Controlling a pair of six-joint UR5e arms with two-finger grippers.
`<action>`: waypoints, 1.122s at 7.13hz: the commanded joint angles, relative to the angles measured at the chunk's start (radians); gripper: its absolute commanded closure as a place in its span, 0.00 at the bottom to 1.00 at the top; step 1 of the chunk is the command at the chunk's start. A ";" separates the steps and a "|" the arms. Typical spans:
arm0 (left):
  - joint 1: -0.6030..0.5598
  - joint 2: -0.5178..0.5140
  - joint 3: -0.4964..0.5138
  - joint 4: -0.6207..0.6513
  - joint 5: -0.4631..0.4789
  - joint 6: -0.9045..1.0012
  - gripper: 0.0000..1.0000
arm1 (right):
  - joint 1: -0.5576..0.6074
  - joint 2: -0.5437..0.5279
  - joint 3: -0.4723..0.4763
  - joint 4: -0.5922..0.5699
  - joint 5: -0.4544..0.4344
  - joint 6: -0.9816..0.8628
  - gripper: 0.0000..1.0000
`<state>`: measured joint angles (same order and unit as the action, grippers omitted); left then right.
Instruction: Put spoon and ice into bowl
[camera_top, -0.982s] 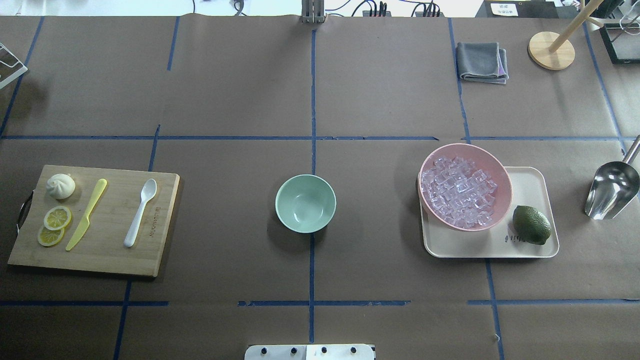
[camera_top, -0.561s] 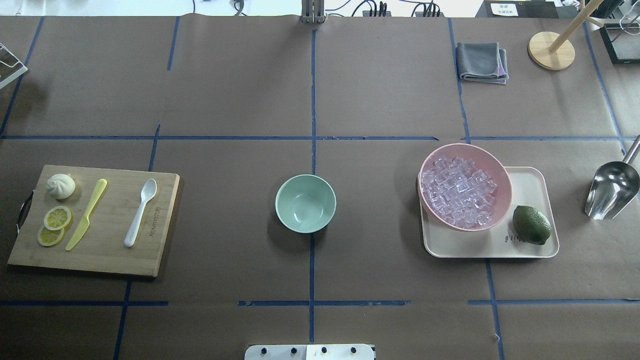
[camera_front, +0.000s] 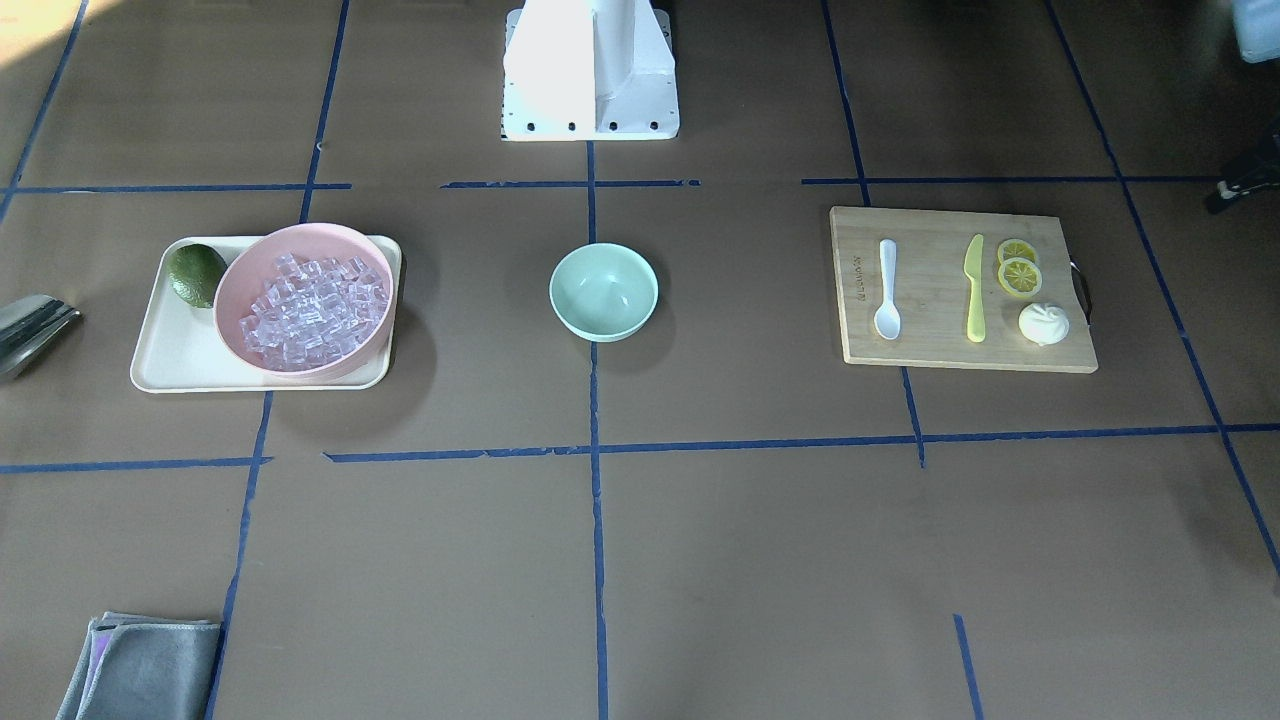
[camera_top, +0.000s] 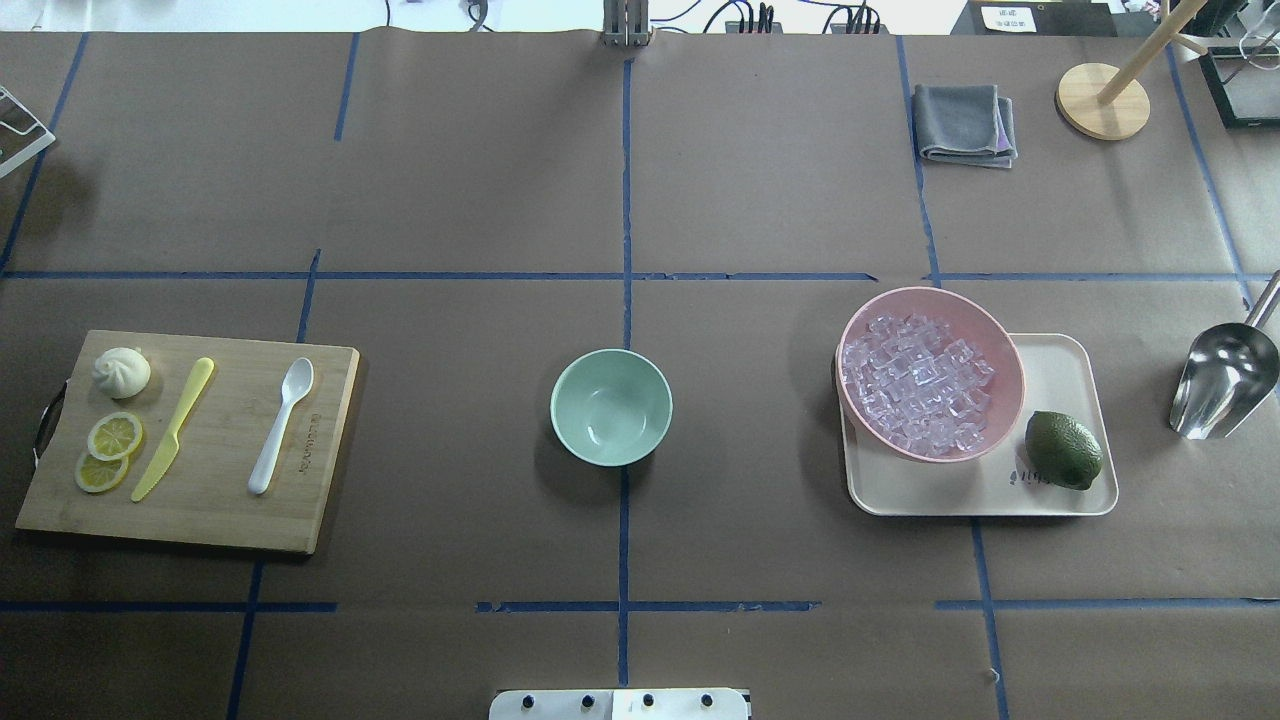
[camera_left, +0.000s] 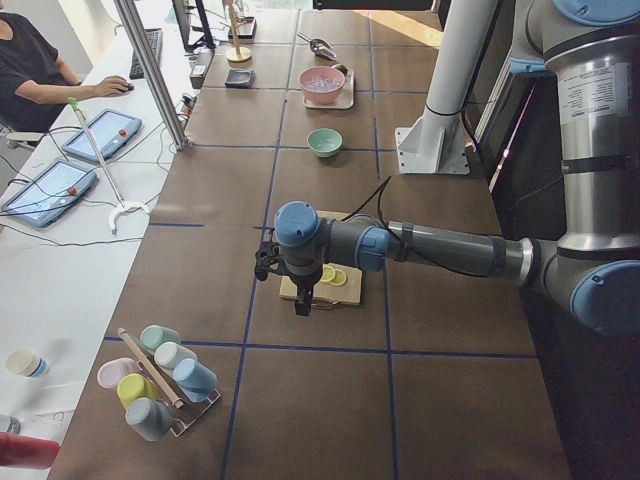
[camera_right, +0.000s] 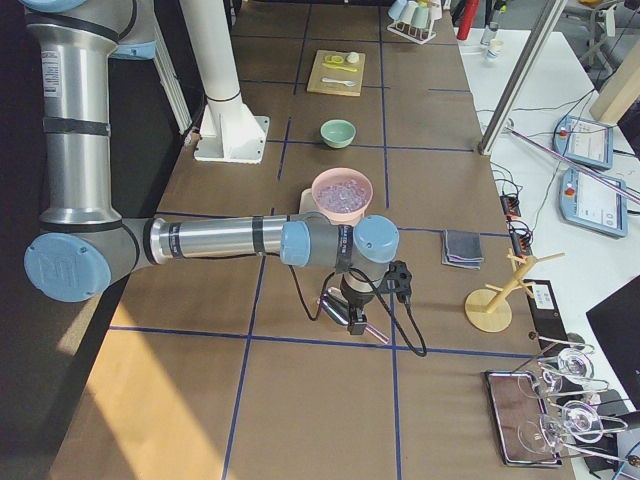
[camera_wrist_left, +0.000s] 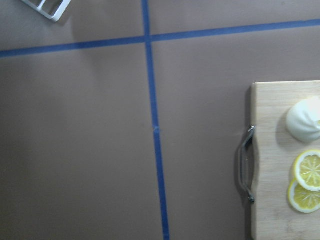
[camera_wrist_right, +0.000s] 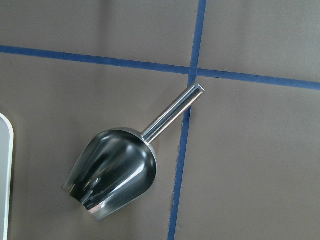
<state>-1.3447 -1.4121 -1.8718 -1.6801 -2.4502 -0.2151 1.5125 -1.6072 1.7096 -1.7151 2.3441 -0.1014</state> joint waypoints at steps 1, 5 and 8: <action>0.234 -0.092 -0.012 -0.203 0.055 -0.348 0.00 | -0.026 0.000 0.005 0.002 0.001 -0.009 0.01; 0.608 -0.274 0.015 -0.201 0.335 -0.604 0.03 | -0.063 0.013 0.008 0.002 0.003 0.000 0.01; 0.619 -0.289 0.059 -0.196 0.330 -0.604 0.06 | -0.066 0.015 0.008 0.000 0.009 0.005 0.01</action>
<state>-0.7303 -1.7047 -1.8212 -1.8783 -2.1214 -0.8186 1.4486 -1.5929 1.7180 -1.7144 2.3484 -0.0986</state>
